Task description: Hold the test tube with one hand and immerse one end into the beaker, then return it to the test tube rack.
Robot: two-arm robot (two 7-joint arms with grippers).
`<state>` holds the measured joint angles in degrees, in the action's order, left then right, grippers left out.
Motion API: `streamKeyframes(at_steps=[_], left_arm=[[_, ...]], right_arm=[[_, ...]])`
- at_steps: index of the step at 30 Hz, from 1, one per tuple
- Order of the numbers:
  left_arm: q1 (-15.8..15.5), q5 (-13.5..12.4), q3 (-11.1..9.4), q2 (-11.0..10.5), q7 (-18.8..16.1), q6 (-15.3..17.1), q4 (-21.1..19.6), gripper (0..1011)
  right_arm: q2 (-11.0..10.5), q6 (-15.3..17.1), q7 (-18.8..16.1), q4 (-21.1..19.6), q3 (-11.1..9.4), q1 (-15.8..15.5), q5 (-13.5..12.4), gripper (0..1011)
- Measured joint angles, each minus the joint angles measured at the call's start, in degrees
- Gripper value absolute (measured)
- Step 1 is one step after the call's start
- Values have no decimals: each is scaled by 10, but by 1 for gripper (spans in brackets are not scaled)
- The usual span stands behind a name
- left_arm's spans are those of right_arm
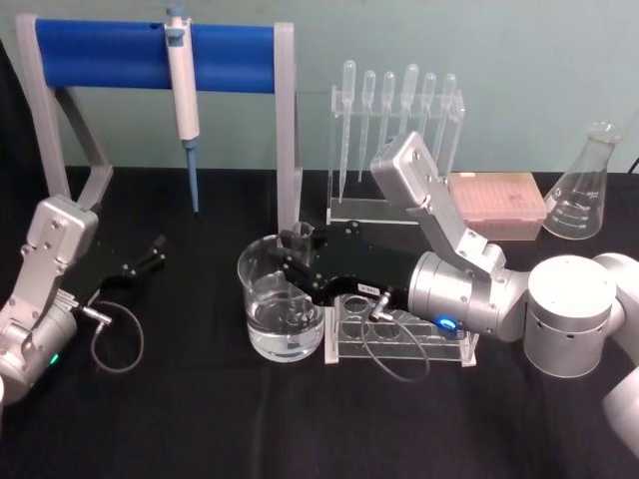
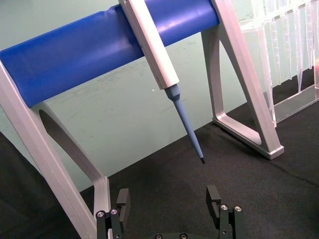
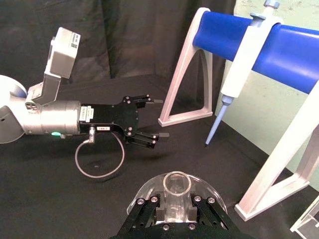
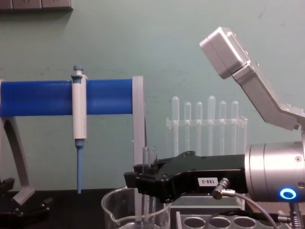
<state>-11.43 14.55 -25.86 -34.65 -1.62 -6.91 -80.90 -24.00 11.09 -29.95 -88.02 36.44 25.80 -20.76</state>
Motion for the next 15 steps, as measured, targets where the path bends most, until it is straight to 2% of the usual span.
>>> streamKeyframes(at_steps=[15], left_arm=[[0, 0, 0, 0, 0, 0, 0, 1000]], right_arm=[[0, 1, 0, -1, 1, 1, -1, 224]])
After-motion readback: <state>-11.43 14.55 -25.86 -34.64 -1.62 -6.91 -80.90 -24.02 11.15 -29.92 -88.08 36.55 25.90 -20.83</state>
